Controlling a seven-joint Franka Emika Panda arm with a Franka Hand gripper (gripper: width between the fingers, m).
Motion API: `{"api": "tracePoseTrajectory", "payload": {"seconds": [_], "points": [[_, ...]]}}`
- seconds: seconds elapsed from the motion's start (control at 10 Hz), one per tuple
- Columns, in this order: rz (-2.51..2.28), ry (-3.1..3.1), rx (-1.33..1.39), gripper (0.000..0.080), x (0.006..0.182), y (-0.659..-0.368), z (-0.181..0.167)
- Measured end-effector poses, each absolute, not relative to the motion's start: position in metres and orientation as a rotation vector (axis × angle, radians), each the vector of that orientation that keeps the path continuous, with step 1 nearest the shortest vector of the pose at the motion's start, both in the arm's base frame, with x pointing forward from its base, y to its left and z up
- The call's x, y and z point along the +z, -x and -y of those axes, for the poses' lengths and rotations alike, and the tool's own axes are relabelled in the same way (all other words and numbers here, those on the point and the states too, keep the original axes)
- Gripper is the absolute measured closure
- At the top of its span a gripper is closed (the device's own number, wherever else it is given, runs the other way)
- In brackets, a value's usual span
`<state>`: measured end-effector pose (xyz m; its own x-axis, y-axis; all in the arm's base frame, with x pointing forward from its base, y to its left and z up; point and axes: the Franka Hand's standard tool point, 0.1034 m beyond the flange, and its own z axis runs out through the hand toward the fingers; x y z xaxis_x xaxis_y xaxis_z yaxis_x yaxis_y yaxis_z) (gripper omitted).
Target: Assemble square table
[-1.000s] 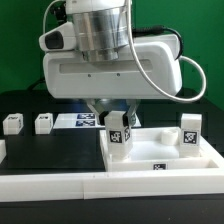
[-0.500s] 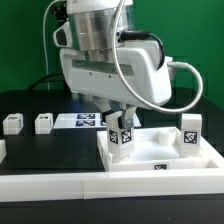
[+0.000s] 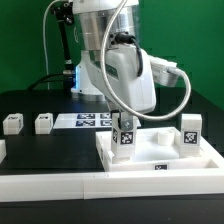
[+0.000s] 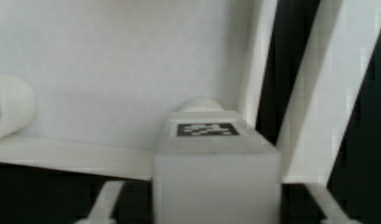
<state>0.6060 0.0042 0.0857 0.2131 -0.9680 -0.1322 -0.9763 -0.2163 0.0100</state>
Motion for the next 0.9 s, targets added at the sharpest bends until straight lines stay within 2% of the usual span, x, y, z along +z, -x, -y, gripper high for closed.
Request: {"api": "tracePoseTrajectory", "payload": {"seconds": [0.1, 0.2, 0.3, 0.4, 0.9], "points": [[-1.911, 2.392, 0.169, 0.0439, 0.0855, -0.6058, -0.0051], [-1.898, 2.402, 0.170, 0.0251, 0.0852, -0.6055, -0.0064], [-1.829, 2.451, 0.167, 0.0251, 0.0851, -0.6053, -0.0071], [-1.788, 2.479, 0.166, 0.0168, 0.0850, -0.6051, -0.0070], [-1.103, 2.842, 0.119, 0.0151, 0.0863, -0.6060, -0.0095]]}}
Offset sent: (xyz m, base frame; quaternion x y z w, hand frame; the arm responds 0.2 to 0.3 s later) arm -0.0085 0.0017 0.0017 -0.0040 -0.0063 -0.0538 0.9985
